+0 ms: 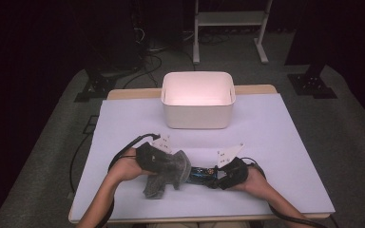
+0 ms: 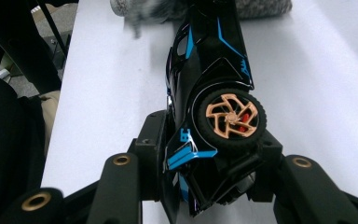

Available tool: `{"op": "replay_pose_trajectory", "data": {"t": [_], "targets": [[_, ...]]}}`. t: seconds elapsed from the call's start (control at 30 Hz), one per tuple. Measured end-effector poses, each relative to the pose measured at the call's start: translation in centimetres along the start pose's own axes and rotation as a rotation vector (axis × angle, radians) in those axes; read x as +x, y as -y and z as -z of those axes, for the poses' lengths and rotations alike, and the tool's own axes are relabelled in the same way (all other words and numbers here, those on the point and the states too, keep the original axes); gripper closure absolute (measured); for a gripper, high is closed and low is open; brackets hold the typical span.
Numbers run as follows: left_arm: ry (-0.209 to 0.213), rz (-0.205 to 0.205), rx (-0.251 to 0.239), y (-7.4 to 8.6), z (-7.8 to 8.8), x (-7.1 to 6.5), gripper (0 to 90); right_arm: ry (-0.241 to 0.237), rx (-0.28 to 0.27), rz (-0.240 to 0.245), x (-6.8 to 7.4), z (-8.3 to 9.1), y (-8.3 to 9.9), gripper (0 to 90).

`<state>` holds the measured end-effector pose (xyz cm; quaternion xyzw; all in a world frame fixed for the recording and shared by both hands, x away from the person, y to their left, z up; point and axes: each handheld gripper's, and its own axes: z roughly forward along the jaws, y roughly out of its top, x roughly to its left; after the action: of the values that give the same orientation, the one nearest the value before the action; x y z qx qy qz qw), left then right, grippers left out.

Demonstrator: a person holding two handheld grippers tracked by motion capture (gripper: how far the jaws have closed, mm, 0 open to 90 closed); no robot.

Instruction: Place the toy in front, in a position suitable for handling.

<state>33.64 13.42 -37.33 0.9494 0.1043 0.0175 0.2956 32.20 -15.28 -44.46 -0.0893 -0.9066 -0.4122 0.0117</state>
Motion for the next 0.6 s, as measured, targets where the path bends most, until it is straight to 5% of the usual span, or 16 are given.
{"op": "replay_pose_trajectory", "data": {"t": [0.27, 0.6], "targets": [[0.017, -0.006, -0.029, -0.2, 0.3, 0.0, 79.9, -0.004, 0.001, -0.001, -0.1, 0.0, 0.0, 56.4], [0.099, -0.124, -0.010, -5.6, -2.8, -1.3, 79.8, -0.002, -0.002, 0.001, 0.0, -0.1, 0.0, 56.4]]}}
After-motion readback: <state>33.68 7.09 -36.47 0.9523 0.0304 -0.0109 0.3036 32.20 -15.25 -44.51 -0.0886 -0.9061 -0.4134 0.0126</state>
